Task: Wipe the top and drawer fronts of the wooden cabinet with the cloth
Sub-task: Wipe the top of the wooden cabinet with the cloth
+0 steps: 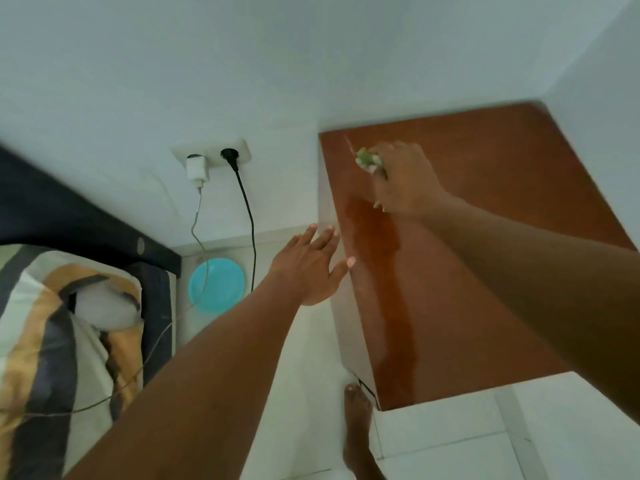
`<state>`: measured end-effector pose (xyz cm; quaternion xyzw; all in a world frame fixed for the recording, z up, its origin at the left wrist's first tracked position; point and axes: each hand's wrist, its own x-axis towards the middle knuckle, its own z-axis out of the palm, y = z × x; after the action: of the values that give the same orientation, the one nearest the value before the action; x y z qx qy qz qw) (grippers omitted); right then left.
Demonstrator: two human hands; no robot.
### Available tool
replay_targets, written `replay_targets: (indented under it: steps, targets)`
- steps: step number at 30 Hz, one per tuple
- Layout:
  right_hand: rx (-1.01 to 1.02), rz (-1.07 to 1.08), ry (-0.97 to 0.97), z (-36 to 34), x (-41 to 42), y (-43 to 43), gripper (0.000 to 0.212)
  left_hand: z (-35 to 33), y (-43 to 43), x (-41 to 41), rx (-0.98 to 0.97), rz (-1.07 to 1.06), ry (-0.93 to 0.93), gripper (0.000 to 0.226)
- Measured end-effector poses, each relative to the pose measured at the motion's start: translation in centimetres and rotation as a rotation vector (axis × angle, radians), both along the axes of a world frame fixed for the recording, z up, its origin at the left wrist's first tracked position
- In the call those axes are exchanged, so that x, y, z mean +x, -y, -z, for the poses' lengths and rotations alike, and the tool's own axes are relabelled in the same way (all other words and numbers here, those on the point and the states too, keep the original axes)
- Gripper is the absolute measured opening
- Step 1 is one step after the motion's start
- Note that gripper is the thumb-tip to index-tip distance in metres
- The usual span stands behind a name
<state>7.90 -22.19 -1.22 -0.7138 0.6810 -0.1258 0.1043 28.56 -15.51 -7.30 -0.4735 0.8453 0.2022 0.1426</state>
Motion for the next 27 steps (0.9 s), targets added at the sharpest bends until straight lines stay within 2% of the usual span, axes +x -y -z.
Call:
replay_targets:
  steps: [4,9,12,19,27]
  targets:
    - [0.048,0.011,-0.119,1.6,2.5,8.3,0.043,1.1,-0.4,-0.3,0.043,-0.098,-0.142,0.078]
    - [0.215,-0.163,-0.141,5.4,3.6,11.4,0.051,2.0,-0.9,-0.6,0.107,-0.156,-0.228,0.089]
    - [0.197,-0.186,-0.15,7.4,2.9,11.1,0.058,2.1,-0.3,-0.9,0.139,-0.165,-0.239,0.095]
    - [0.197,-0.194,-0.184,8.6,2.4,10.3,0.063,1.8,0.4,-0.9,0.176,-0.147,-0.196,0.093]
    - [0.174,-0.205,-0.197,8.9,1.1,2.9,0.063,0.5,0.2,-1.1,0.126,-0.125,-0.124,0.096]
